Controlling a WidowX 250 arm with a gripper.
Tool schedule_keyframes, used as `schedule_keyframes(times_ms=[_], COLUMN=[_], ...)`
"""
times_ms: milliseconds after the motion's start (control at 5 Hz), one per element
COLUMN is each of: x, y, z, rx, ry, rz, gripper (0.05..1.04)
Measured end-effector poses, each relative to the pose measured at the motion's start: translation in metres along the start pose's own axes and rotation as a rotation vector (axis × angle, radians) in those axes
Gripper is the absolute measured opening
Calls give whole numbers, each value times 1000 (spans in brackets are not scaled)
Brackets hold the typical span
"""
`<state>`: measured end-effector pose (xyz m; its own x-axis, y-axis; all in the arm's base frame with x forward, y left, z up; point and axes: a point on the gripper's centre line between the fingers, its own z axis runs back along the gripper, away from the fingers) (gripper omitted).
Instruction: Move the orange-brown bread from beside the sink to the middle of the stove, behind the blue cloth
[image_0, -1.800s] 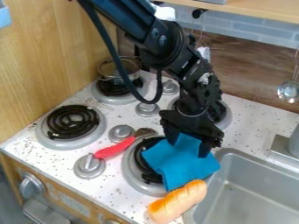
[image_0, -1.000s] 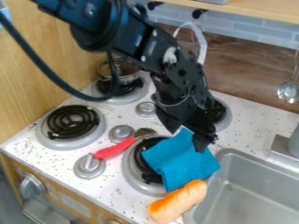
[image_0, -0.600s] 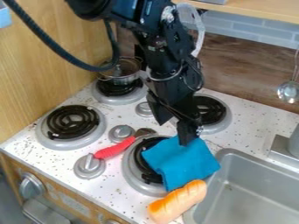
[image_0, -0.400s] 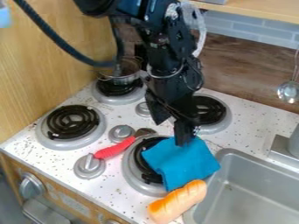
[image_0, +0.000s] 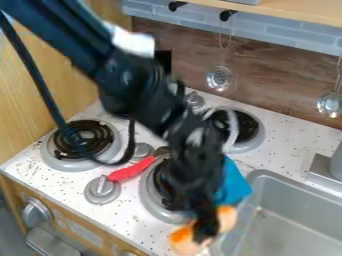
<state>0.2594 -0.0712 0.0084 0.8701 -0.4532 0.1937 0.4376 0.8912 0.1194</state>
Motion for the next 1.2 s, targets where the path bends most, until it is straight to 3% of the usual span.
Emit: schedule_keyframes(times_ms=[200,400,1200], x=[-22,-22,22], y=[-8,-12,-9], z=[-9,-3,-29], rx=[-11,2,5], ry=[22,-15,-8], rz=[-12,-31,18], gripper=[1001,1001,970])
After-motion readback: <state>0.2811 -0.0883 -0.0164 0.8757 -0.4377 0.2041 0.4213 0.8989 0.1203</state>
